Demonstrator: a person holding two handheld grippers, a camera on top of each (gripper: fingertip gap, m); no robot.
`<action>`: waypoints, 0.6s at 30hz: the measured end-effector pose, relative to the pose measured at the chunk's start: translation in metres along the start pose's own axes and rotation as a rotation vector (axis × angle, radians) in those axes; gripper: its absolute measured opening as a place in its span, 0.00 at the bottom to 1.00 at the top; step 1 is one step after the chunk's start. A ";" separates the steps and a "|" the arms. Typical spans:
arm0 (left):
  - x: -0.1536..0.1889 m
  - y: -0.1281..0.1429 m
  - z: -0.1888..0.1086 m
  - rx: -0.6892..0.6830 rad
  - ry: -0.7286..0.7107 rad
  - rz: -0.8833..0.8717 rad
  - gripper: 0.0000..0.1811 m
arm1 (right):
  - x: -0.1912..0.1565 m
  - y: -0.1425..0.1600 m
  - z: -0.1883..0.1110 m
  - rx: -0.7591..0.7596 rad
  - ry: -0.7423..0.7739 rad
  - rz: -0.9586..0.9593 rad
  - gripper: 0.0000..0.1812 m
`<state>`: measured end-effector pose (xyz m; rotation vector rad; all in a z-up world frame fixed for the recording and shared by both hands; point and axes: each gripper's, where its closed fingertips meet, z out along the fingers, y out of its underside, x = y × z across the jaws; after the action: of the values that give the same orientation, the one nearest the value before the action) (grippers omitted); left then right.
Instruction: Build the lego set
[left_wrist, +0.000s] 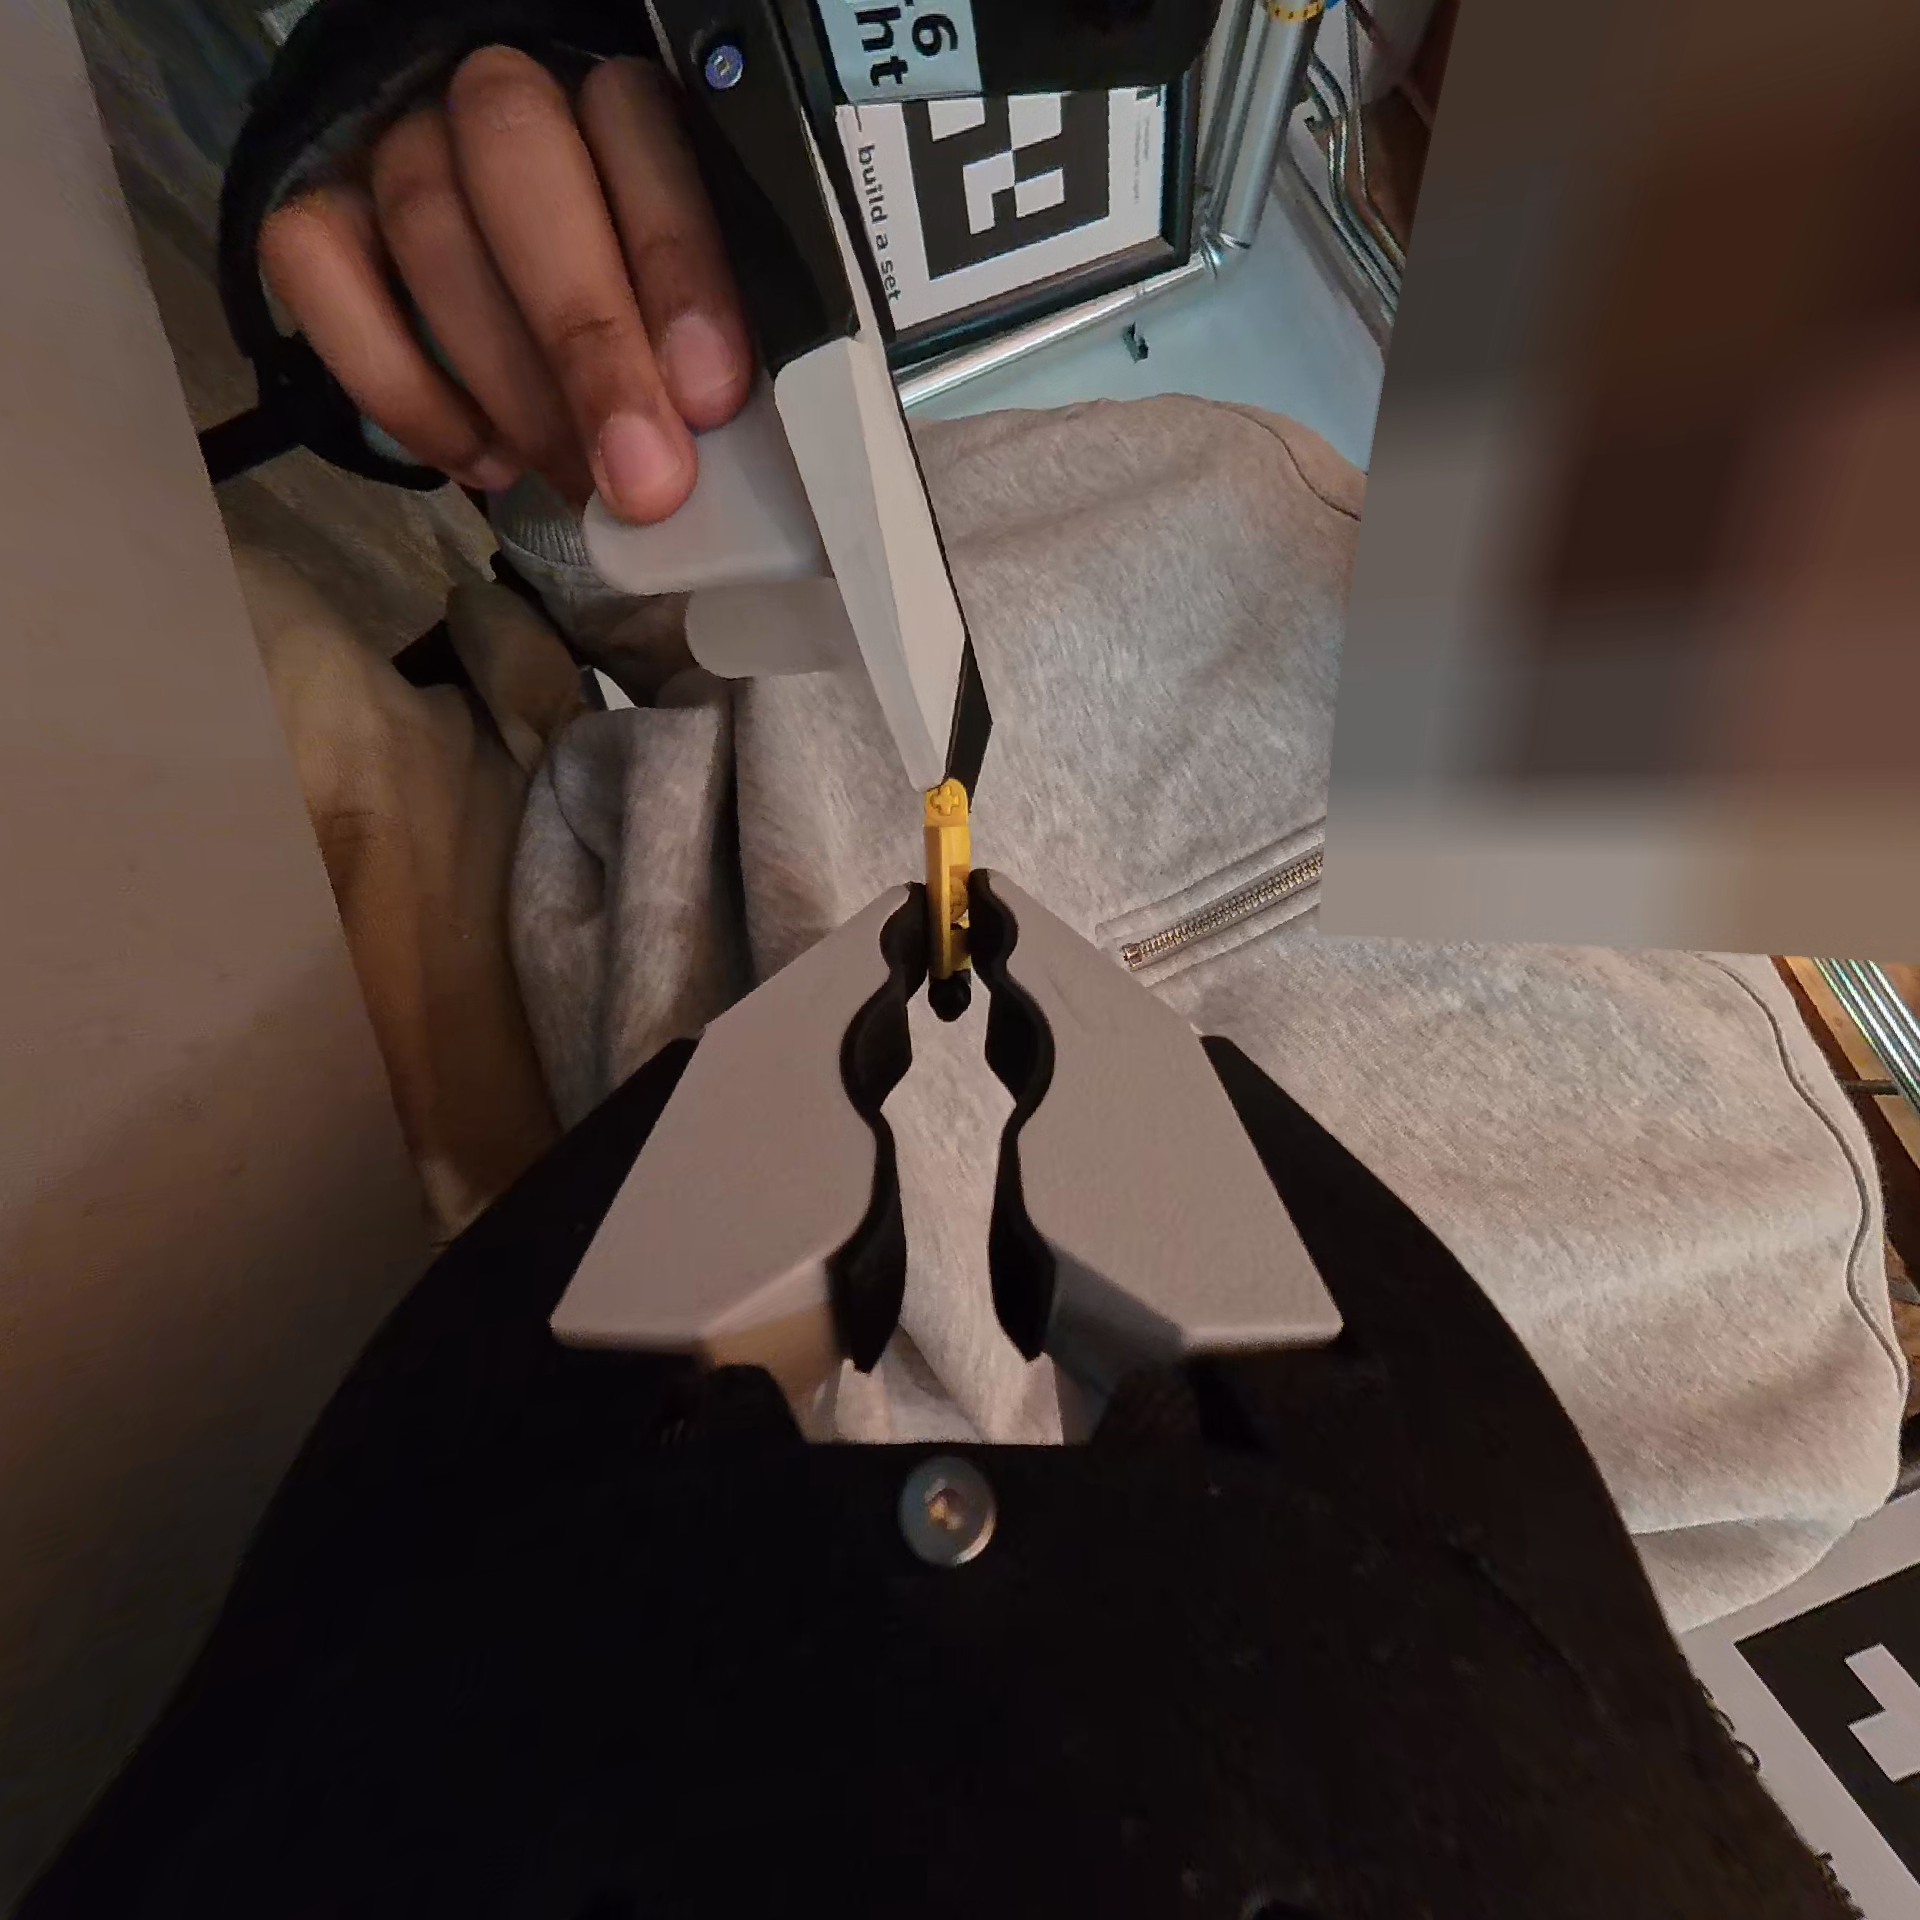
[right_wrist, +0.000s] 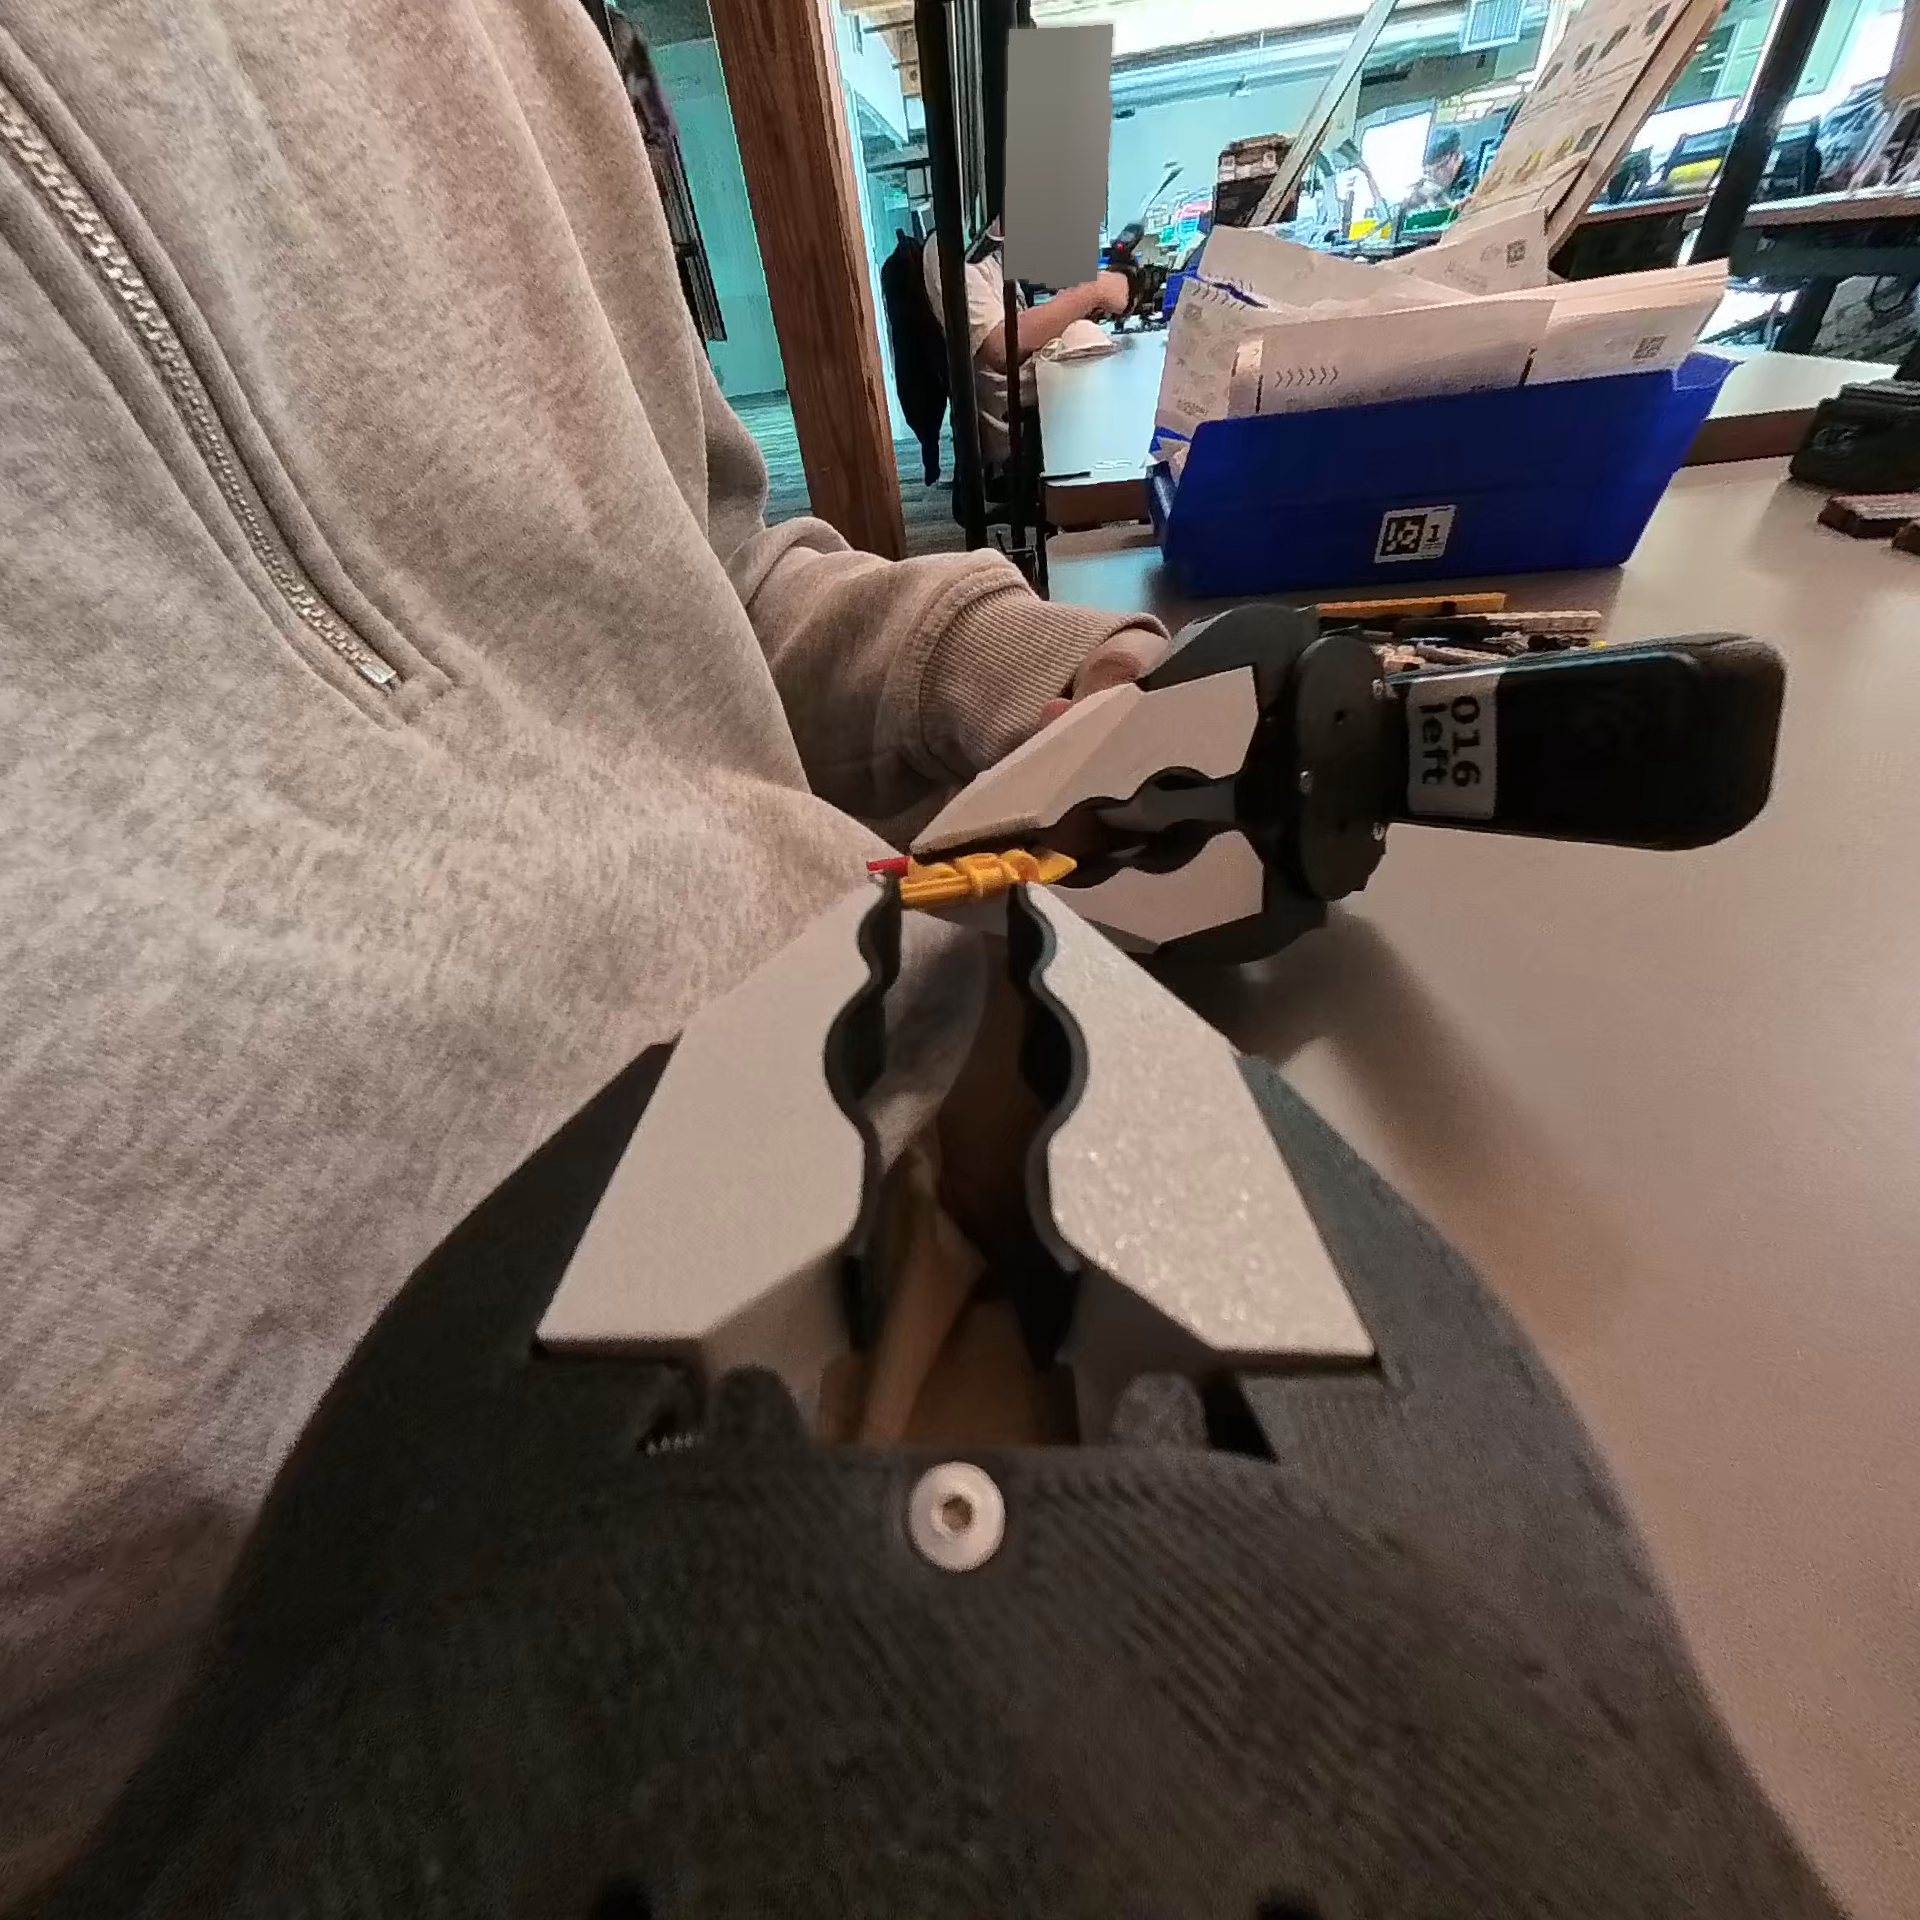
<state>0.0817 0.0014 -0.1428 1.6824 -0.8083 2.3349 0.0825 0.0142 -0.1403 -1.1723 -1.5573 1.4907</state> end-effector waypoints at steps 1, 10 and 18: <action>0.000 0.000 0.000 0.001 0.000 -0.001 0.02 | 0.000 0.000 0.000 -0.001 0.001 0.001 0.11; -0.001 0.000 0.000 0.004 -0.002 -0.003 0.02 | 0.001 0.001 0.000 -0.004 0.004 0.008 0.10; -0.004 -0.001 0.001 0.007 -0.019 -0.016 0.02 | 0.007 0.003 -0.002 -0.025 0.041 -0.015 0.00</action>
<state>0.0847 0.0029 -0.1462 1.7098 -0.7888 2.3174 0.0822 0.0211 -0.1442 -1.1954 -1.5580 1.4322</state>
